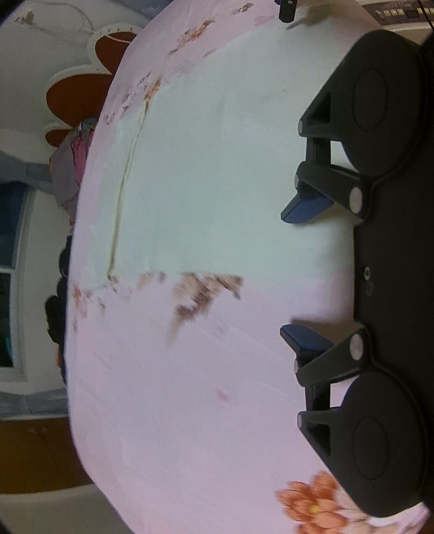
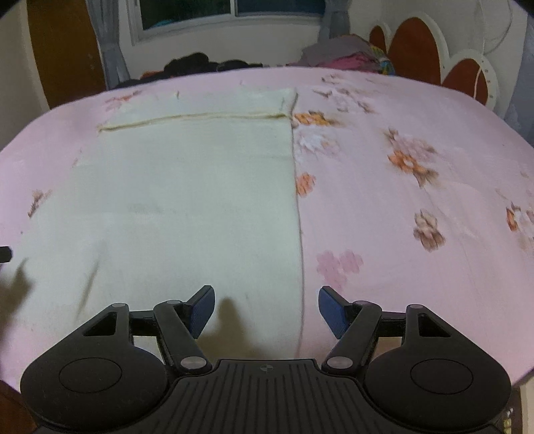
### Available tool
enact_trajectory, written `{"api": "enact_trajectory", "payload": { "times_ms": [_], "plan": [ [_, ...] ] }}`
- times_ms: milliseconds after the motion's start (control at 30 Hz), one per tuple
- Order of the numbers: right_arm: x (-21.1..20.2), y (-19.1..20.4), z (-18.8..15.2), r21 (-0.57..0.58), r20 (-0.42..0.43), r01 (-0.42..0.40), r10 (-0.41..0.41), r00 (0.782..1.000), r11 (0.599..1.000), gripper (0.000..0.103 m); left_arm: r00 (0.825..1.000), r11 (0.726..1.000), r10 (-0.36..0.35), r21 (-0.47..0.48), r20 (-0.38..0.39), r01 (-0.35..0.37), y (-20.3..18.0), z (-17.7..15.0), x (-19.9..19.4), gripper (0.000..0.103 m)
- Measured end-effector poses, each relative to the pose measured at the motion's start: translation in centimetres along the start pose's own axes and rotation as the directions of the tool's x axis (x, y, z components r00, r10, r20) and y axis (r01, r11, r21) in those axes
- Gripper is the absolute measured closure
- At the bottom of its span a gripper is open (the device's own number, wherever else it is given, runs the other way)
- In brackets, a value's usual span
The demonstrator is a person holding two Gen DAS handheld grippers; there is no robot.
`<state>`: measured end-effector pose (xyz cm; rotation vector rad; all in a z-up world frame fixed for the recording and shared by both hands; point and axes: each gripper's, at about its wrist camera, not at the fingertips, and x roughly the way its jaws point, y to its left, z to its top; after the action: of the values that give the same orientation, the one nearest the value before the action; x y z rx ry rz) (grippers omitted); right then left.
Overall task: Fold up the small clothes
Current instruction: 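Open both grippers and pull them back from the folded sweater, then grasp the sweater's hem edge with both grippers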
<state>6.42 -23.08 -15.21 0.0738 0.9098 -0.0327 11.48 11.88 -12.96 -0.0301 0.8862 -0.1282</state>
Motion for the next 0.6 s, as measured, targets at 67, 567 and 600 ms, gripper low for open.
{"api": "enact_trajectory", "payload": {
  "times_ms": [67,567,600],
  "plan": [
    [-0.1,-0.3,-0.6,0.018,-0.011,0.008,-0.008,1.000,1.000,0.034,1.000,1.000,-0.009,-0.023,-0.018,0.009,0.7,-0.7,-0.1,0.039],
    [-0.3,-0.6,-2.8,0.154,-0.072,-0.017,0.028,0.997,0.988,0.052,0.976,0.980,-0.194,-0.070,-0.096,0.188,0.0,-1.9,1.6,0.085],
    [-0.4,-0.6,-2.7,0.160,-0.073,-0.022,0.034,0.997,0.987,0.057,0.975,0.978,-0.201,-0.075,-0.098,0.194,0.0,-1.8,1.8,0.091]
  ]
}}
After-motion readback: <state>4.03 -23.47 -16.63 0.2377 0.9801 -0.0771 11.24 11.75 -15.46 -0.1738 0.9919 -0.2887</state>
